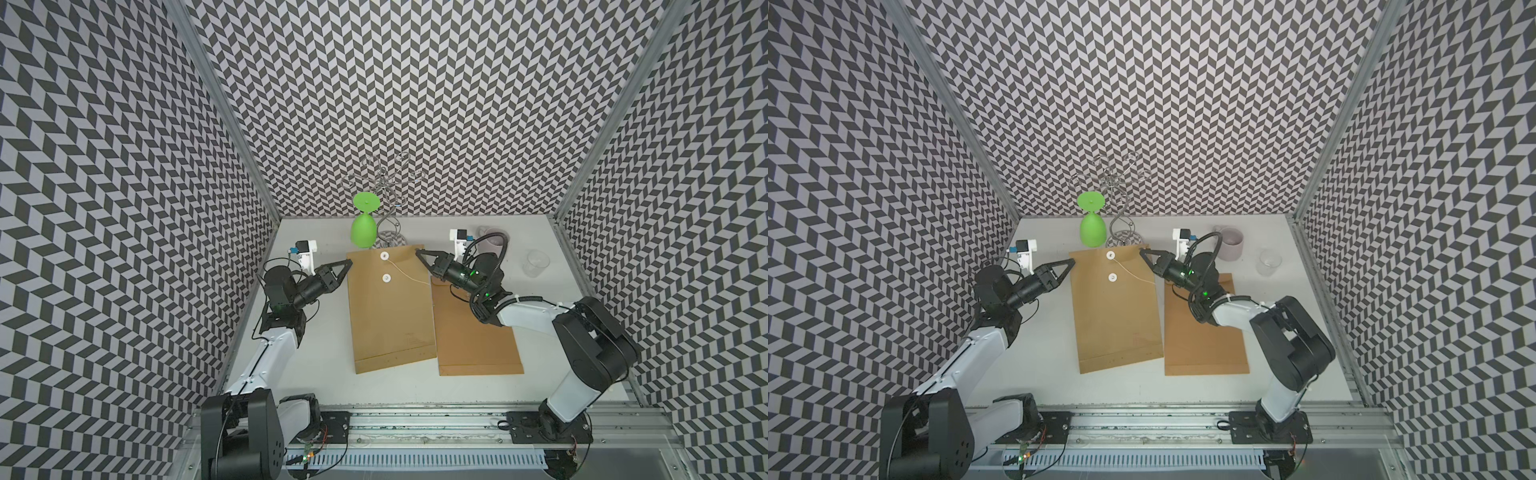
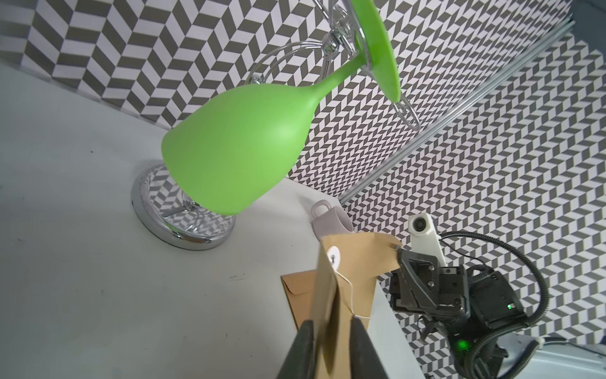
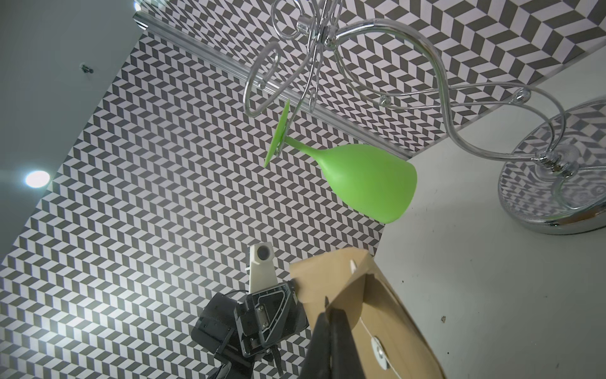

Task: Close the mouth of the file bag
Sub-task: Pick up the file bag from the center of the board, then adjust the file bag.

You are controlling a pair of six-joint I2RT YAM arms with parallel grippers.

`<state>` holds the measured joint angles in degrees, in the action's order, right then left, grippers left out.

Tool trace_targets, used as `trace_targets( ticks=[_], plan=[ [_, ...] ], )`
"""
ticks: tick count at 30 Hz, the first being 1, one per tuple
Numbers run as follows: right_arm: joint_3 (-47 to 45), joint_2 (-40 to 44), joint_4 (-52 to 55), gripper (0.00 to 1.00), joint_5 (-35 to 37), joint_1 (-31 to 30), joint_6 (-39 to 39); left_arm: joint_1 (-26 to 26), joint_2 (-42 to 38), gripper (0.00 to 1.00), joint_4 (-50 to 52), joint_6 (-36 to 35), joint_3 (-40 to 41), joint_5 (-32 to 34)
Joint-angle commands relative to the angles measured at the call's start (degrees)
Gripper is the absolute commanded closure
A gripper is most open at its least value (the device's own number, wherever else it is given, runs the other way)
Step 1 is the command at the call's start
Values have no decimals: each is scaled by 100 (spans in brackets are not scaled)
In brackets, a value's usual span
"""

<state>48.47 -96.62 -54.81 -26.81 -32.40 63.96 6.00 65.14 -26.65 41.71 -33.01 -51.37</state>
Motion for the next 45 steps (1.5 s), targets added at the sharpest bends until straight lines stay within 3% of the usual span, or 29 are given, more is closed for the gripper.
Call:
trace_targets(
  ticks=[1, 5, 6, 11, 16, 18, 20, 28, 33, 38, 45],
  plan=[
    [34, 341, -191, 100, -267, -1, -115, -33, -111, 84, 167, -396, -294, -3],
    [-72, 567, -33, 100, -398, 74, -266, -12, -112, 96, 515, -660, -450, 83],
    [-80, 612, 19, 96, -510, 124, -323, -2, -111, 100, 451, -599, -466, 3],
    [-149, 933, 507, 62, -1103, 621, -751, -30, -107, 100, 181, 23, -938, -504],
    [250, 1515, 2325, 30, -1126, 885, -2442, -343, -89, 100, 796, -233, -1653, -766],
    [557, 1592, 2895, 20, -955, 885, -3069, -450, -80, 100, 960, -324, -1848, -877],
    [717, 1594, 2993, 17, -1000, 927, -3338, -571, -61, 100, 1088, -384, -2047, -989],
    [1258, 1629, 3173, 16, -1871, 1180, -4064, -1104, 12, 100, 1852, -892, -2901, -1194],
    [1112, 1663, 2331, 19, -2879, 1435, -3509, -1314, 59, 100, 2221, -1150, -3488, -1269],
    [1124, 1716, 1508, 35, -3586, 1486, -2759, -1410, 191, 100, 2446, -1315, -3904, -1139],
    [1369, 1788, 1240, 70, -3885, 1479, -2178, -1444, 234, 100, 2350, -1212, -4191, -1146]
  ],
)
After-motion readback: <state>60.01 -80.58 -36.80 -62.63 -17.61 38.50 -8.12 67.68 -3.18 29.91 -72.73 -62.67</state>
